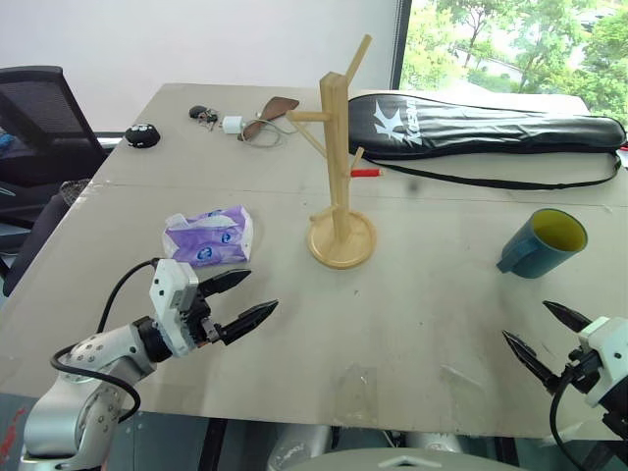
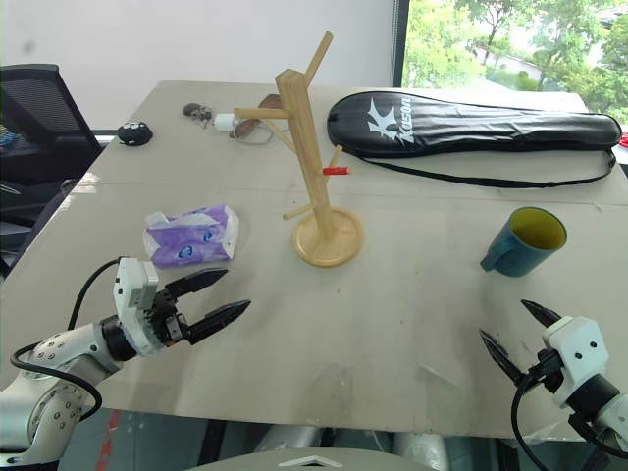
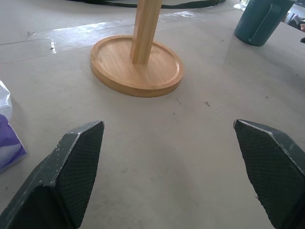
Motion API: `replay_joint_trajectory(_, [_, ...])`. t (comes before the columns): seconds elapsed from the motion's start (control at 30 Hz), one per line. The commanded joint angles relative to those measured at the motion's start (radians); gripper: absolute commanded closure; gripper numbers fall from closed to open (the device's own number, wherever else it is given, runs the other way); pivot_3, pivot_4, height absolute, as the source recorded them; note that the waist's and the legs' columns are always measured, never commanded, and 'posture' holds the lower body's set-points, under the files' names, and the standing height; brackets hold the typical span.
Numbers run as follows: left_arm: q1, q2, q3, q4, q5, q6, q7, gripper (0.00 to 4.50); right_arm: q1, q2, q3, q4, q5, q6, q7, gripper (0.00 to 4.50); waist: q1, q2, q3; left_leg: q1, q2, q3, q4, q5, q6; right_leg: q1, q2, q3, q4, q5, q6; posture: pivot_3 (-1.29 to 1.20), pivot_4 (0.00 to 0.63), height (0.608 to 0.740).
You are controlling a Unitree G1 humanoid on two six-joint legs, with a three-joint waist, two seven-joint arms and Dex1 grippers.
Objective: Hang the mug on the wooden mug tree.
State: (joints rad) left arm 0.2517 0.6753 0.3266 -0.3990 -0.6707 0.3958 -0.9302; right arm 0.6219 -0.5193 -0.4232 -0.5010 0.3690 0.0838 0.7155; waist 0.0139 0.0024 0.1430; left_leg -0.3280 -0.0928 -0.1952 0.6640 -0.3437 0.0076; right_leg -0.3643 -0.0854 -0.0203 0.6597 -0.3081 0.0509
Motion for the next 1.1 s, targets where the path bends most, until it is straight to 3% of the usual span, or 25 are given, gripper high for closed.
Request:
replay_joint_trajectory(0.03, [-0.050, 0.006, -0.011, -0.017, -0.029, 0.007, -0.014, 0.00, -0.035, 0.014, 0.008, -0.044, 0.020, 0.050, -0.052, 0.14, 0.000, 0.000, 0.000, 0.000, 0.000, 0.000, 0.000, 0.000, 0.000, 0.000, 0.000, 0.000, 0.000, 0.000, 0.000, 0.00, 0.150, 0.740])
replay_joint_trajectory(0.13, [-0.152, 0.005, -0.072, -0.059, -0.082, 0.040, -0.046, 0.00, -0.134, 0.037, 0.074, -0.083, -0.025, 0.171, -0.178, 0.14, 0.001, -0.001, 0.001, 0.000, 0.000, -0.001, 0.001, 0.000, 0.000, 0.000, 0.000, 0.000, 0.001, 0.000, 0.000, 0.00, 0.150, 0.740])
replay_joint_trajectory(0.47, [-0.272, -0.003, -0.207, -0.065, -0.061, 0.033, -0.113, 0.00, -0.353, 0.111, 0.164, -0.021, -0.024, 0.292, -0.301, 0.14, -0.003, -0.002, 0.001, -0.002, 0.000, 0.002, -0.001, 0.000, 0.000, -0.007, 0.001, 0.005, 0.002, 0.001, 0.000, 0.00, 0.150, 0.740])
replay_joint_trajectory(1.1, [-0.252, 0.012, -0.157, -0.102, -0.143, 0.008, -0.204, 0.00, -0.419, 0.125, 0.173, -0.012, -0.004, 0.343, -0.317, 0.14, -0.004, -0.002, 0.001, -0.003, 0.000, 0.003, -0.001, 0.000, 0.000, -0.008, 0.001, 0.007, 0.003, 0.001, 0.000, 0.00, 0.150, 0.740])
